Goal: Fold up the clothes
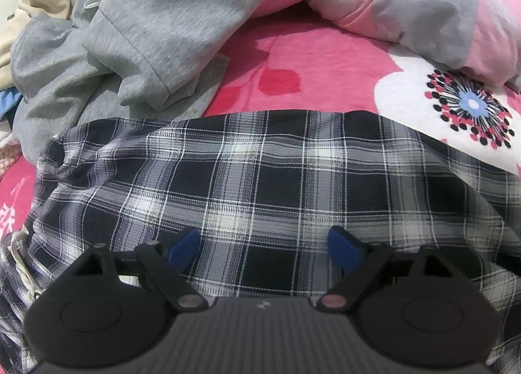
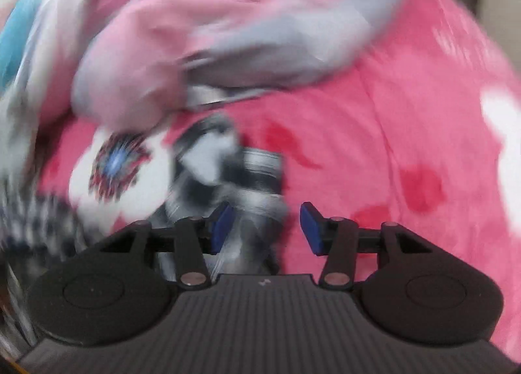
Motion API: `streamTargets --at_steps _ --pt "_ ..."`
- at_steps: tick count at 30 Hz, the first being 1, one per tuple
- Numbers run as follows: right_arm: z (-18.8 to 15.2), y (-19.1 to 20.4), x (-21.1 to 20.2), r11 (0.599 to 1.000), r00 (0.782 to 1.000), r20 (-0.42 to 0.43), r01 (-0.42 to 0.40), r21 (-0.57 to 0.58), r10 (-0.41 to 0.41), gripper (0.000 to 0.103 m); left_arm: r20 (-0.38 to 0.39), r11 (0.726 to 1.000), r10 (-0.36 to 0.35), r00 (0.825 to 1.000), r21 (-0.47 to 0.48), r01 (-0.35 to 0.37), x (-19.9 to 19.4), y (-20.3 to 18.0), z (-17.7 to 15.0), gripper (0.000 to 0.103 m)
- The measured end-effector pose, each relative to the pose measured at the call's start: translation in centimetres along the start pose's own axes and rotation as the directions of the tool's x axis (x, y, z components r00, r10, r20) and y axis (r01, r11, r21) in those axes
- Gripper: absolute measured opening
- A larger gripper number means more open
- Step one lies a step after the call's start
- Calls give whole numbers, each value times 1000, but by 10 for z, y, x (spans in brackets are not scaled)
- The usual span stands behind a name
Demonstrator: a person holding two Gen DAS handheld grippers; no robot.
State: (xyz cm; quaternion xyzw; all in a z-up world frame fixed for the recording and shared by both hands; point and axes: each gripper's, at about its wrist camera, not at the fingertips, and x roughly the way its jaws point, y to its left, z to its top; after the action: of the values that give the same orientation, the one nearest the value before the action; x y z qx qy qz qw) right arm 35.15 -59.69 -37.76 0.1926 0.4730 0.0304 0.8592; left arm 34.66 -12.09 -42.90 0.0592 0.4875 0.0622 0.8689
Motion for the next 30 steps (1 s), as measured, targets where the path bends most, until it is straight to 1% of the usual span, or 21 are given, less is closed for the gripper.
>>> streamTargets --at_steps 1,4,5,6,7,9,10,12,13,15,17,19,21,23,26,28,30 --pt "1 -7 5 999 1000 -6 -23 39 23 46 1 1000 0 1000 3 0 0 0 0 89" --pt "1 -16 22 995 996 -54 -72 74 76 44 -1 1000 -3 1000 1 3 2 1 1 89" --pt "0 -17 25 993 994 -61 -86 82 92 35 -3 1000 -3 1000 0 3 2 2 1 90" --pt "-1 -17 25 990 992 -56 -108 89 114 16 -4 1000 -3 1000 -1 3 3 2 2 90" --pt "-2 -16 23 988 990 -45 -127 91 132 11 -5 1000 -2 1000 -3 2 3 2 2 91" --pt "-2 -12 12 984 987 -9 -159 80 160 6 -8 1000 -1 1000 -7 1 3 2 2 91" --pt "-3 -9 6 982 985 8 -174 72 173 5 -8 1000 1 1000 -7 -1 3 1 3 91" --pt "-2 -7 -6 979 983 52 -183 91 179 4 -9 1000 5 1000 -7 -5 3 1 3 91" --pt "1 -9 -13 979 983 81 -174 103 166 4 -9 1000 7 1000 -7 -8 3 0 4 91" --pt "4 -15 -41 983 981 165 -127 131 105 4 -11 1000 13 1000 -5 -13 3 -1 4 91" --pt "3 -29 -70 980 973 230 -72 187 28 4 -11 1000 14 1000 -4 -14 3 -1 5 91" --pt "-5 -47 -95 971 961 271 -7 237 -59 4 -10 1000 15 1000 -1 -15 2 -2 5 91" --pt "-17 -70 -114 948 944 286 69 310 -162 4 -7 1000 17 1000 6 -17 2 -2 5 91" --pt "-32 -96 -123 906 930 270 127 403 -251 3 -4 1000 20 1000 13 -20 2 -3 4 91" --pt "-60 -134 -117 823 916 168 232 519 -365 3 -1 999 22 1000 23 -22 1 -4 5 91" --pt "-74 -154 -112 767 906 115 270 582 -407 3 0 999 22 1000 29 -22 1 -5 5 91" --pt "-82 -167 -114 724 901 104 266 636 -422 3 0 999 23 1000 33 -23 1 -5 5 91"
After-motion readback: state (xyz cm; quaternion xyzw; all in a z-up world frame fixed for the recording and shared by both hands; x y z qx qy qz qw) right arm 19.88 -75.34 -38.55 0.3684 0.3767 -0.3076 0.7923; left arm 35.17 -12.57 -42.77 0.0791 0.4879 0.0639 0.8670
